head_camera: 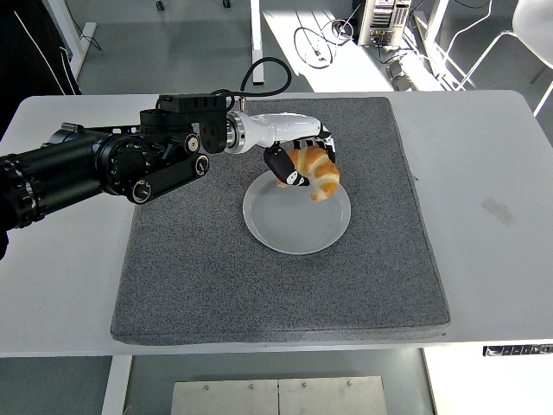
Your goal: Place the bread on the plate
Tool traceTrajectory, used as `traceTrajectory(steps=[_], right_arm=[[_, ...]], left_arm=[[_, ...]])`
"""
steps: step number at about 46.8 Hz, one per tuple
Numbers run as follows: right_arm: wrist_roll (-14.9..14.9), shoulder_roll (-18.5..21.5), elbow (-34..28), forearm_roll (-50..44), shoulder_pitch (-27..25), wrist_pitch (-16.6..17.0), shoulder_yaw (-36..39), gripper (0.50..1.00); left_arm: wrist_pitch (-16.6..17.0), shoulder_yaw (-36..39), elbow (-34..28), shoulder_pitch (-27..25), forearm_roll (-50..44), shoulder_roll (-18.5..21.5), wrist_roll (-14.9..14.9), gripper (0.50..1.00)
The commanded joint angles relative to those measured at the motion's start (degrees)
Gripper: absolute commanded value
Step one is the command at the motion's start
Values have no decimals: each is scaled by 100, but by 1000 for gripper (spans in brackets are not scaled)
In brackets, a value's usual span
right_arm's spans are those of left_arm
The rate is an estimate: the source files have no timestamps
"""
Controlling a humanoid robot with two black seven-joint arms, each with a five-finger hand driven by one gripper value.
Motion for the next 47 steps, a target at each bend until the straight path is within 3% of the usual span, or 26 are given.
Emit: traceTrajectory(steps=[1, 47], right_arm=[[6, 0, 0, 0, -1, -1, 1, 1000], [5, 0, 0, 0, -1, -1, 1, 1000]], left_arm=[[10, 14, 31, 43, 12, -130, 0, 500], [203, 550, 224, 333, 3, -130, -26, 500]])
